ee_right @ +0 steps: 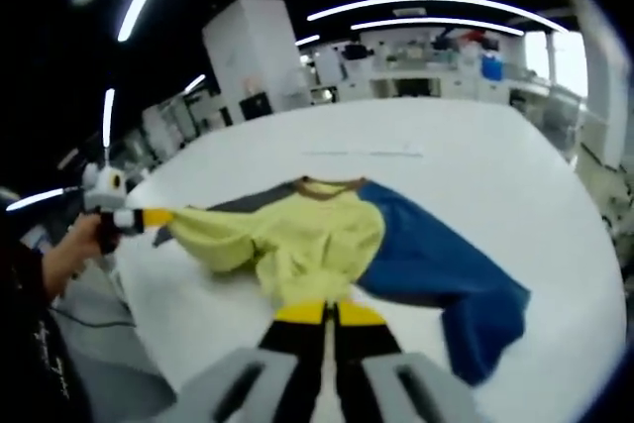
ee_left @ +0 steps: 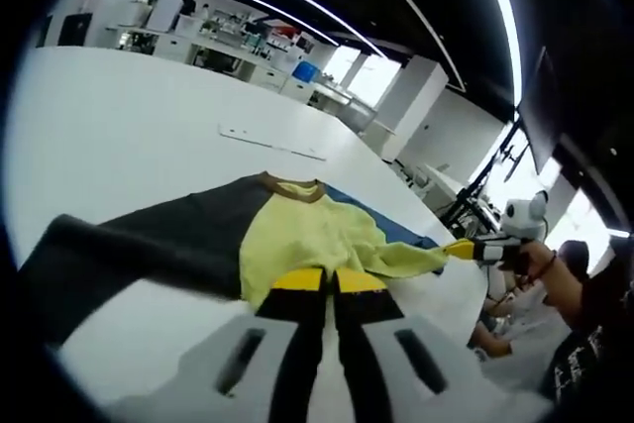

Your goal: Fold the garment on the visible template until the final outline fits inside the template.

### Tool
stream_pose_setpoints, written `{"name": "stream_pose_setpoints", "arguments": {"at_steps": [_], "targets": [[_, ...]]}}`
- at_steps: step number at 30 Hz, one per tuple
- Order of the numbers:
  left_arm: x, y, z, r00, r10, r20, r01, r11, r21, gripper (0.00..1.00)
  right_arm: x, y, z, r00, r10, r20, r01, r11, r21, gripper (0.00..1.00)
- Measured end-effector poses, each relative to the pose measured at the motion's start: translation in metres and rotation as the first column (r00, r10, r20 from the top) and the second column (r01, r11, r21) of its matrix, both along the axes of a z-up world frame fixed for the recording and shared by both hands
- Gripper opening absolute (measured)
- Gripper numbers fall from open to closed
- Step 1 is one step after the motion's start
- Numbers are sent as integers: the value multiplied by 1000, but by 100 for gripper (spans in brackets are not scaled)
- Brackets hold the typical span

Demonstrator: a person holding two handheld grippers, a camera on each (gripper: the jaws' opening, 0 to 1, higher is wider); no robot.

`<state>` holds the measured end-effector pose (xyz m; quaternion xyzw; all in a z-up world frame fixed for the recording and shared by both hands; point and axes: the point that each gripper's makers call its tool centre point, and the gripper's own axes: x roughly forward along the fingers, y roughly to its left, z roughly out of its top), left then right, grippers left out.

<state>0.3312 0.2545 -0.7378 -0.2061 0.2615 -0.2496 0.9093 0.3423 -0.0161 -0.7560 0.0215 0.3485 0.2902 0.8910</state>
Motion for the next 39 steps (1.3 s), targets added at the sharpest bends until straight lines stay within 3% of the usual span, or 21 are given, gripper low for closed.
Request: {"name": "stream_pose_setpoints", "arguments": {"at_steps": [16,24,33,39], "targets": [[-36,6,7,999,-39,-29,39,999,18,0,-34,-16,4,999,-36,-19,35,999,-35,0],[-54,15,-1,994,-44,-99,49,998,47,0,-50,-27,5,998,-58,-18,56,996,-70,0],[-66,28,-23,985,-10,-171,19,998,55,0,-68,-42,-18,990,-104,-95,93,990,-110,0],[-75,39,-46,972,31,-233,-11,996,83,0,-83,-53,-45,983,-108,-148,77,976,-201,0]]}}
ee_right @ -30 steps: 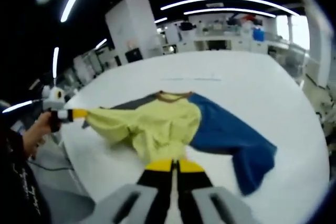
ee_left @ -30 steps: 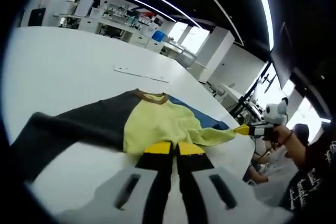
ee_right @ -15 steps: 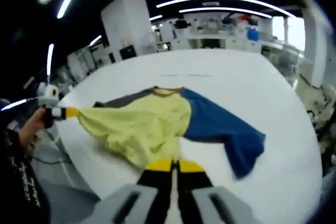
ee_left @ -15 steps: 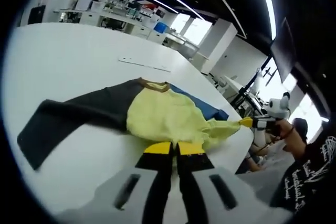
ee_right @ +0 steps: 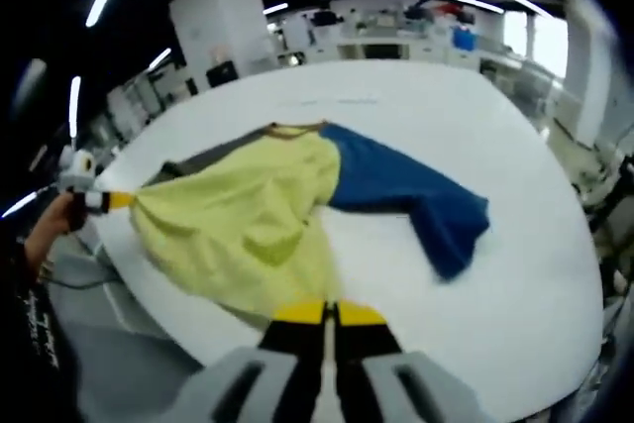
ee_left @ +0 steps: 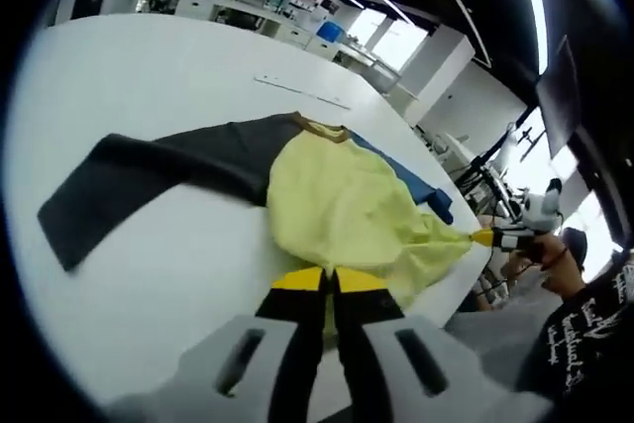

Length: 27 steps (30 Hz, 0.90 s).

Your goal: Fold the garment on the visible template until the final outline fits inside the template.

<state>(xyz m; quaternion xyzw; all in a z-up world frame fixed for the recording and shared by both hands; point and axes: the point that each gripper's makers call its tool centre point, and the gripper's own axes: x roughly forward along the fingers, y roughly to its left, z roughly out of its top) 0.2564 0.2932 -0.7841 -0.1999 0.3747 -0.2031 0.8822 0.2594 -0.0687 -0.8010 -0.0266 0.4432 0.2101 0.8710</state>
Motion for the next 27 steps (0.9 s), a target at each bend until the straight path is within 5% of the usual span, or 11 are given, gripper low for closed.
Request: {"name": "stream_pose_setpoints", "arguments": {"at_steps": [13,27], "targets": [[-9,8,-27,998,33,-47,-32,999,25,0,-20,-1,-42,996,4,-87,-9,998,-56,0],[-31,17,-19,1000,4,-20,-3,999,47,13,-34,-1,-43,992,3,-129,-14,997,-80,0]]}}
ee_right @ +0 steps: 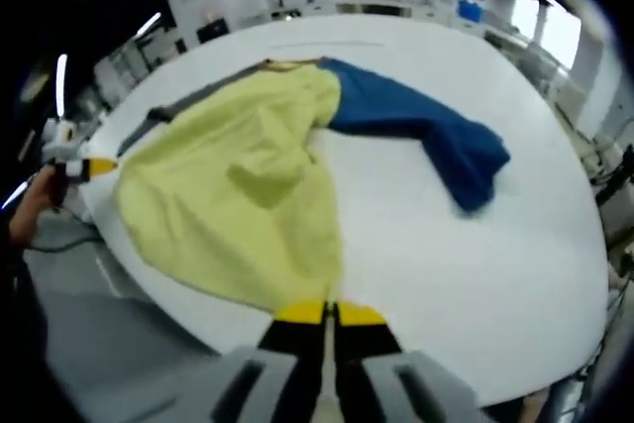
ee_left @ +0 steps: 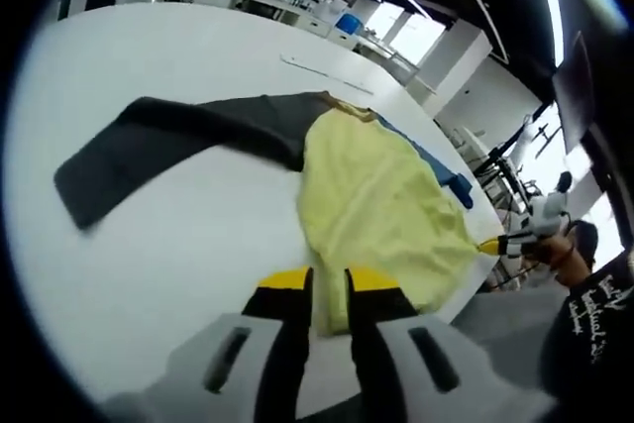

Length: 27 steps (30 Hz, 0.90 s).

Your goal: Fold the garment on the visible template until the final outline fits inside the template.

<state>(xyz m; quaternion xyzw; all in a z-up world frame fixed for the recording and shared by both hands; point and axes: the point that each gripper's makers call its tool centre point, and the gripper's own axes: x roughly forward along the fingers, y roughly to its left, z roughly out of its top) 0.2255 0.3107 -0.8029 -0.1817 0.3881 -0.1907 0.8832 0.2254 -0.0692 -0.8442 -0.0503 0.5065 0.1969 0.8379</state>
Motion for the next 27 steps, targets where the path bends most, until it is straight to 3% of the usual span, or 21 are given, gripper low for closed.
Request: {"name": "stream_pose_setpoints", "arguments": {"at_steps": [6,9,12,15,17,19,21,23,27], "targets": [[-14,-2,-6,989,-142,32,139,987,85,32,6,-1,1,999,-50,21,49,998,38,0],[-20,-5,-10,977,-207,51,200,973,112,37,12,-4,2,998,-57,41,55,998,36,11],[-25,-8,-13,965,-258,57,248,958,145,36,12,-5,0,998,-51,41,50,998,33,18],[-26,-10,-16,948,-311,64,295,938,182,36,9,-4,-3,999,-47,28,46,998,36,16],[-29,-13,-20,927,-369,62,347,911,223,35,8,-4,-4,998,-51,21,50,998,38,16],[-29,-17,-22,925,-375,63,353,909,222,33,7,-4,-5,998,-53,20,52,998,40,15],[-28,-19,-28,912,-408,46,386,891,240,32,6,-1,-4,998,-54,16,53,998,46,14],[-29,-21,-34,892,-451,20,428,858,282,30,6,0,-4,998,-56,14,55,997,51,13],[-25,-30,-32,892,-451,19,429,860,278,28,9,-1,-5,998,-61,16,60,997,50,12]]}}
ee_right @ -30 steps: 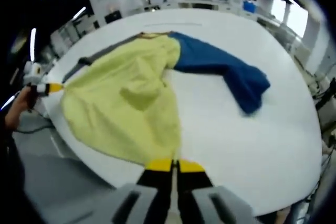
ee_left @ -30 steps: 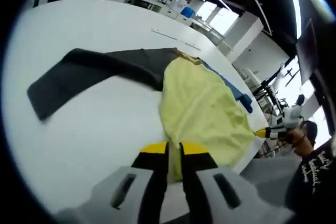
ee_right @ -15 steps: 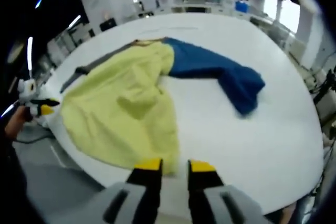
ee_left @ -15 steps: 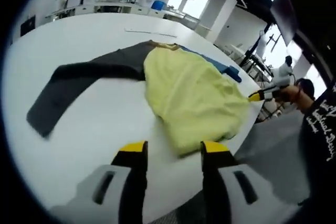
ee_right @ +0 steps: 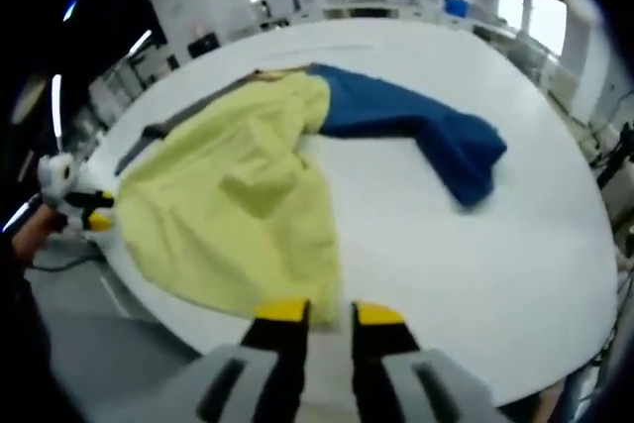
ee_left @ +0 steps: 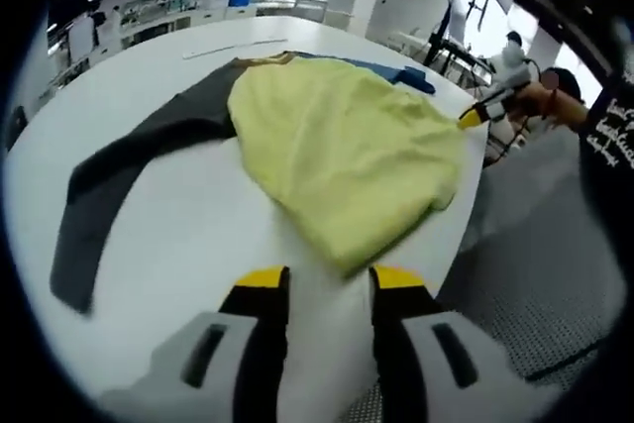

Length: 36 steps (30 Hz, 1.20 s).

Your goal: Fold the garment on the visible template until the final outline fits inside the template.

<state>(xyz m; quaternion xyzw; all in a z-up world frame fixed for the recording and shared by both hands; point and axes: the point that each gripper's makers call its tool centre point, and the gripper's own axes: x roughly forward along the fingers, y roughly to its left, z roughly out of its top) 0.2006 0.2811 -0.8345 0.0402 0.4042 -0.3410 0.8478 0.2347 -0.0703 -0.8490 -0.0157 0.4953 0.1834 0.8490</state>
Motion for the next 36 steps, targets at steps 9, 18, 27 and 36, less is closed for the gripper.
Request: {"name": "stream_pose_setpoints", "arguments": {"at_steps": [9,18,27,36], "targets": [[23,-24,25,995,-7,95,16,996,-92,27,0,1,2,1000,-21,2,21,1000,4,10],[31,-27,23,998,16,68,-8,994,-113,14,1,2,2,1000,-25,2,25,1000,7,9],[66,-35,54,990,103,93,-78,967,-244,0,1,3,4,1000,-30,1,30,1000,5,8],[107,-69,58,987,110,116,-69,947,-313,0,3,-3,3,999,-53,5,53,999,8,7]]}}
